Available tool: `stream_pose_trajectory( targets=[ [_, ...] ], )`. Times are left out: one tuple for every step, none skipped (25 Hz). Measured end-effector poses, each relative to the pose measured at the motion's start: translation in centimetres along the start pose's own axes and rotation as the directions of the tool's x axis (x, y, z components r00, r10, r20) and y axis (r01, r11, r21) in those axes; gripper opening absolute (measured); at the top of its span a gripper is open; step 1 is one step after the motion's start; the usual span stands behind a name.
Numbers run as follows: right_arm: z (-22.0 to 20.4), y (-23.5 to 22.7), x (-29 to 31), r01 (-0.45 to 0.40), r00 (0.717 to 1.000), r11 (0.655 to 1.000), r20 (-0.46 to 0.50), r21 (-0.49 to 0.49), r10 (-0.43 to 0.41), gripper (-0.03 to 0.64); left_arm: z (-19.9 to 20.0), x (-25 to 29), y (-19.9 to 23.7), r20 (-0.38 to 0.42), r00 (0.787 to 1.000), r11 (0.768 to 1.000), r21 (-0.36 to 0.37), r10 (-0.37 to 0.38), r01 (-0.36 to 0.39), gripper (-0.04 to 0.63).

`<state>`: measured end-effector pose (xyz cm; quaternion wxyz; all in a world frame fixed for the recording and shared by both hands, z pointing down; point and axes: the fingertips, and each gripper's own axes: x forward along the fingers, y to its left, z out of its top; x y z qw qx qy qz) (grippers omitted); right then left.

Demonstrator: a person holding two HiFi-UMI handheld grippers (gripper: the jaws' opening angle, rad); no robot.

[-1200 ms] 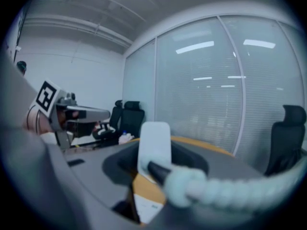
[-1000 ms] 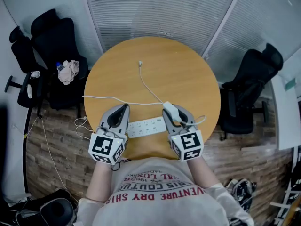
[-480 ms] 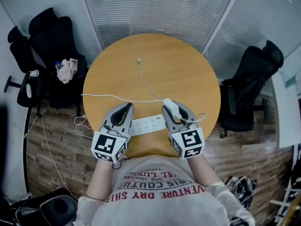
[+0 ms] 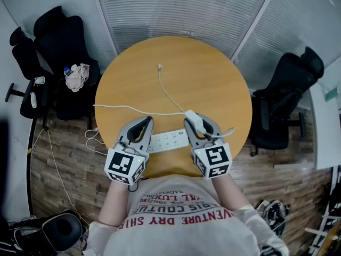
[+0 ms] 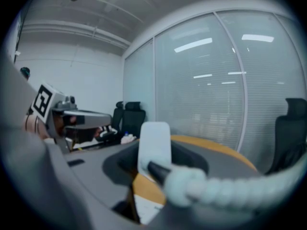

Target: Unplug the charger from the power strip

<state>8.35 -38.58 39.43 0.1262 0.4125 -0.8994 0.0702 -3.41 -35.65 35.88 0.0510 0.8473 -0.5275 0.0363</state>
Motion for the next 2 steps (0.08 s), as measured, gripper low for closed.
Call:
stream_pose_trajectory(
  targets=[
    [-0.06,0.05,0.11,-0.001,1.000,1.000,-0.002,0.000,0.001,0.155,-0.06,0.00,0.10,0.000,1.000,1.000,-0.001,0.001,-0.001,0.032],
    [-0.13,0.10,0.22,-0.001,1.000,1.000,-0.004,0.000,0.001,0.155,-0.12,0.01,0.21,0.000,1.000,1.000,-0.001,0.002,-0.002,0.032]
  ],
)
